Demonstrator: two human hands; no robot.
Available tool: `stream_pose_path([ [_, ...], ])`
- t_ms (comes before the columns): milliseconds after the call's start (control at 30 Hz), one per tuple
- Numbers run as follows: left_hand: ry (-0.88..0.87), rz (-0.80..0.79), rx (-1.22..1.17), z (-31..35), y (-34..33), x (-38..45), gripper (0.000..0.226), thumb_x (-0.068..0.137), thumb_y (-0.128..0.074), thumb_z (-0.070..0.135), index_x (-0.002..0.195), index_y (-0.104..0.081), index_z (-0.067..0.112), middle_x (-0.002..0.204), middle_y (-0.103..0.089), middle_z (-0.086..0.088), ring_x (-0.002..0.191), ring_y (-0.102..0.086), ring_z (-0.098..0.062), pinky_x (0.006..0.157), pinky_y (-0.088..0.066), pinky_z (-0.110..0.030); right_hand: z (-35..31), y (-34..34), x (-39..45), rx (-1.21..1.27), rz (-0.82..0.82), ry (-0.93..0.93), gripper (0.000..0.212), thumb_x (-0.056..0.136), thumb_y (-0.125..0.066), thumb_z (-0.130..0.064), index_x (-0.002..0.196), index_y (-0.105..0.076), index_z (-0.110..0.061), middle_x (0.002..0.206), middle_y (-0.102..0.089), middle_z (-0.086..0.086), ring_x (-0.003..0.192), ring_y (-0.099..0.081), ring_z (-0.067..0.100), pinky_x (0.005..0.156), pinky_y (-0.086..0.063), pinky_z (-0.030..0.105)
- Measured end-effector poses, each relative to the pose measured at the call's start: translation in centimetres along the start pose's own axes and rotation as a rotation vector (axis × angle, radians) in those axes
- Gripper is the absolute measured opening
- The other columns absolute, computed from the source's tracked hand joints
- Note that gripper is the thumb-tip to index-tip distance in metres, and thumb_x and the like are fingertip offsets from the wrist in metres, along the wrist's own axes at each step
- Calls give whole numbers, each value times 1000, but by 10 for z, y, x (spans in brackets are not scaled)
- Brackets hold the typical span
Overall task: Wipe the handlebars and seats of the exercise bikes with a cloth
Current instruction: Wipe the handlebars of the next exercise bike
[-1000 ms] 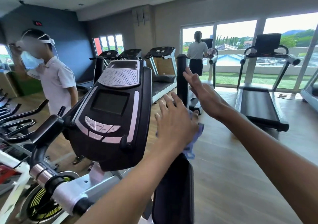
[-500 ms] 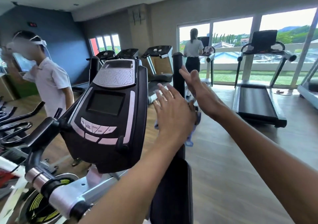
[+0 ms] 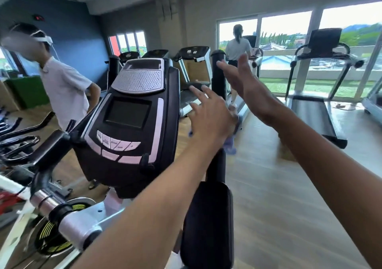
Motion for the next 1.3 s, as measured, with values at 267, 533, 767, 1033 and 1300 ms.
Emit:
stream_pose_path([
  [267,49,-104,-137,-30,-1,-67,86,91,-66,48,151,-26,3,150,-37,-20,138,-37,-41,109,-34,-42,-1,-3,-2,0,11,4,85,96,-3,-71,153,-47,-26,168,-23,-11,153,-21,5,129,-12,43],
  [533,9,38,1,-3,3,-14,50,93,-64,37,130,-52,5,126,-58,-15,122,-53,-41,94,-47,-49,5,-18,-6,-76,34,37,75,102,-4,-64,152,-48,-29,163,-22,-27,147,-18,-6,127,-6,53],
  [767,-193,122,-43,-24,71,-48,57,95,-62,54,129,-55,9,120,-64,-14,116,-59,-34,90,-47,-39,0,-13,-37,294,323,-47,71,106,-11,-56,135,-63,-18,152,-52,4,138,-47,8,126,-25,39],
  [1033,-165,175,130,-54,11,-161,57,91,-43,49,125,-54,5,131,-59,-16,126,-51,-36,107,-40,-51,17,-85,-113,330,192,-164,65,104,-22,-63,142,-59,-26,158,-39,-21,142,-34,-8,122,-21,26],
  [1300,-268,230,162,-74,6,-216,62,98,-39,42,134,-56,-5,132,-61,-23,121,-56,-40,106,-43,-52,12,-87,-118,460,148,-231,78,103,-11,-66,155,-41,-16,167,-26,-10,153,-21,3,128,-11,34],
])
Point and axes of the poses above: each hand's wrist, its own x-axis towards the middle knuckle, its own y-axis out of the back of the hand, z = x × y, the point moved 1 cm from there along x, towards the middle knuckle
